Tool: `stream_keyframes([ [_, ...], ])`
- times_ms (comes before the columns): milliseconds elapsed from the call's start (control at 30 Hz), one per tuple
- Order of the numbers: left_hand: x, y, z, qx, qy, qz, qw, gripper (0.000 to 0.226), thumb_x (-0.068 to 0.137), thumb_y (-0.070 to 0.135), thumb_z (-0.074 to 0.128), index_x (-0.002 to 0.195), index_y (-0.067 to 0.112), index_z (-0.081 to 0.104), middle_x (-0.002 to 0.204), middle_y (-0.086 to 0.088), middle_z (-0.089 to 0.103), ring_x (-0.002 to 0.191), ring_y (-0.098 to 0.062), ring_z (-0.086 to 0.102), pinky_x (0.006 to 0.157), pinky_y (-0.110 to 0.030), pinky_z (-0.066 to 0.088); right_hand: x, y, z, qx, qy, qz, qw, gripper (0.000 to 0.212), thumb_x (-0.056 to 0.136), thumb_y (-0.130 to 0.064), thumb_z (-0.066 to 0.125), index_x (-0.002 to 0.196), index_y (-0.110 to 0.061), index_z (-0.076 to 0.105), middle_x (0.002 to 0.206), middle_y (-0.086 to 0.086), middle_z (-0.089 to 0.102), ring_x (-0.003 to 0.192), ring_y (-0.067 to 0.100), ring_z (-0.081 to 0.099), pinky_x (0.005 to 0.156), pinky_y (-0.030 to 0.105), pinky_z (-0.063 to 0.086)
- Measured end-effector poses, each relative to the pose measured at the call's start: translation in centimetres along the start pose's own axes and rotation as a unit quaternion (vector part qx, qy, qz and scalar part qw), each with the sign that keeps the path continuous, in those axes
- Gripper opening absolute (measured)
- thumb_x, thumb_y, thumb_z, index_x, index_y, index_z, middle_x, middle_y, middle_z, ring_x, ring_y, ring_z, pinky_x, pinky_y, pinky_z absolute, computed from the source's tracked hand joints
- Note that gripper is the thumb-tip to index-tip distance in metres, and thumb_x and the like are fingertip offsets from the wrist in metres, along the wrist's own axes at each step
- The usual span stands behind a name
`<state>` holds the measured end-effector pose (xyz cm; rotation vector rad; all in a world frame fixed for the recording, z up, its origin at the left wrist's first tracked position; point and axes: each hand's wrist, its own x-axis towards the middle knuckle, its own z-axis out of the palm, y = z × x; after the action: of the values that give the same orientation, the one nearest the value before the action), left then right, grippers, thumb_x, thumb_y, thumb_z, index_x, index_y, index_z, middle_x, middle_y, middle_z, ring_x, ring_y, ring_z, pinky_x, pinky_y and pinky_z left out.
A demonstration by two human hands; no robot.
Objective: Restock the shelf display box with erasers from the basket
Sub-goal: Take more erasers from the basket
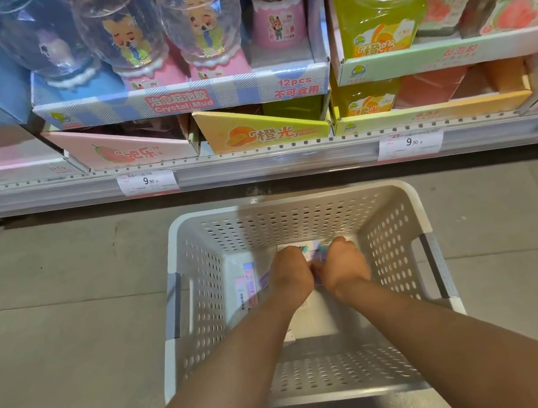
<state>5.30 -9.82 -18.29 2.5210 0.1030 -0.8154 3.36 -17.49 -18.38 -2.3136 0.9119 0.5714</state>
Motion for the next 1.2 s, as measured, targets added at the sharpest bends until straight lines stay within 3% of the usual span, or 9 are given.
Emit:
stream_keyframes([
  [133, -0.3, 0.1, 0.1, 0.002, -0.006, 0.006, 1.0, 0.023, 0.083, 0.01, 0.06, 0.103, 0.002, 0.066, 0.112, -0.017, 0.068, 0.104, -0.032, 0.063, 0.075, -0.032, 0.048, 0.0, -0.1, -0.2, 0.015, -0.009, 0.02, 1.0, 0.033, 0.079, -0.023, 0.061, 0.104, -0.002, 0.058, 0.111, 0.018, 0.064, 0.102, 0.034, 0.061, 0.084, 0.035, 0.05],
  [267, -0.3, 0.1, 0.3, 0.02, -0.017, 0.017, 1.0, 0.029, 0.08, 0.017, 0.065, 0.106, 0.003, 0.064, 0.113, -0.017, 0.067, 0.104, -0.033, 0.063, 0.082, -0.035, 0.05, 0.2, 0.2, -0.6, 0.0, -0.021, 0.014, 1.0, 0.025, 0.082, -0.021, 0.06, 0.1, -0.004, 0.062, 0.111, 0.017, 0.064, 0.103, 0.034, 0.061, 0.084, 0.035, 0.049],
  [367, -0.4, -0.4, 0.5, 0.072, -0.013, 0.047, 0.996, 0.035, 0.082, 0.023, 0.065, 0.111, 0.005, 0.061, 0.116, -0.015, 0.064, 0.107, -0.032, 0.06, 0.084, -0.033, 0.048, 0.2, 0.7, -0.8, -0.03, -0.022, 0.021, 0.999, 0.038, 0.078, -0.022, 0.062, 0.109, -0.002, 0.056, 0.118, 0.018, 0.06, 0.107, 0.033, 0.06, 0.085, 0.034, 0.049],
  [467, -0.6, -0.4, 0.3, 0.138, 0.001, 0.087, 0.987, 0.032, 0.084, 0.021, 0.061, 0.112, 0.007, 0.058, 0.116, -0.013, 0.064, 0.107, -0.031, 0.06, 0.084, -0.033, 0.048, -0.1, 1.0, -1.1, -0.071, -0.023, -0.013, 0.997, 0.037, 0.083, -0.025, 0.06, 0.113, -0.004, 0.052, 0.12, 0.017, 0.056, 0.111, 0.031, 0.057, 0.089, 0.034, 0.048],
  [633, -0.7, 0.4, -0.3, 0.222, 0.034, 0.146, 0.963, 0.045, 0.084, 0.04, 0.056, 0.115, 0.007, 0.052, 0.106, -0.013, 0.068, 0.099, -0.032, 0.063, 0.076, -0.033, 0.048, -0.2, 1.5, -1.0, -0.077, -0.005, -0.024, 0.997, 0.037, 0.087, -0.019, 0.053, 0.115, 0.002, 0.041, 0.117, 0.02, 0.059, 0.107, 0.036, 0.059, 0.085, 0.036, 0.048],
  [767, -0.3, 0.3, -0.1, 0.284, 0.019, 0.158, 0.946, 0.066, 0.08, 0.017, 0.06, 0.137, 0.005, 0.031, 0.108, -0.012, 0.068, 0.099, -0.031, 0.064, 0.076, -0.034, 0.049, -0.2, 2.6, -1.1, -0.11, -0.025, -0.046, 0.993, 0.027, 0.089, -0.01, 0.043, 0.113, 0.003, 0.046, 0.114, 0.022, 0.06, 0.105, 0.036, 0.058, 0.077, 0.034, 0.045],
  [867, 0.1, -0.1, 0.1, 0.357, 0.013, 0.177, 0.917, 0.066, 0.084, 0.0, 0.052, 0.142, -0.001, 0.022, 0.112, -0.015, 0.067, 0.101, -0.033, 0.065, 0.079, -0.038, 0.051, 0.0, 3.0, -0.9, -0.136, -0.05, -0.063, 0.987, 0.024, 0.089, -0.012, 0.046, 0.107, 0.001, 0.055, 0.111, 0.021, 0.061, 0.103, 0.035, 0.059, 0.073, 0.032, 0.043],
  [1033, 0.4, 0.2, -0.4, 0.381, 0.017, 0.189, 0.905, 0.028, 0.087, -0.003, 0.05, 0.114, 0.001, 0.057, 0.109, -0.017, 0.069, 0.1, -0.036, 0.065, 0.082, -0.039, 0.051, 0.1, 2.8, -0.8, -0.171, -0.038, -0.072, 0.982, 0.028, 0.089, -0.009, 0.049, 0.116, 0.0, 0.052, 0.12, 0.018, 0.061, 0.109, 0.031, 0.06, 0.091, 0.035, 0.05],
  [1200, 0.7, 0.1, -0.8, 0.38, 0.028, 0.198, 0.903, 0.024, 0.086, -0.001, 0.051, 0.106, 0.005, 0.064, 0.104, -0.016, 0.071, 0.097, -0.036, 0.066, 0.081, -0.039, 0.052, -0.1, 2.4, -1.7, -0.091, -0.025, -0.068, 0.993, 0.027, 0.088, -0.012, 0.049, 0.111, 0.0, 0.054, 0.118, 0.019, 0.062, 0.108, 0.033, 0.059, 0.089, 0.032, 0.047],
])
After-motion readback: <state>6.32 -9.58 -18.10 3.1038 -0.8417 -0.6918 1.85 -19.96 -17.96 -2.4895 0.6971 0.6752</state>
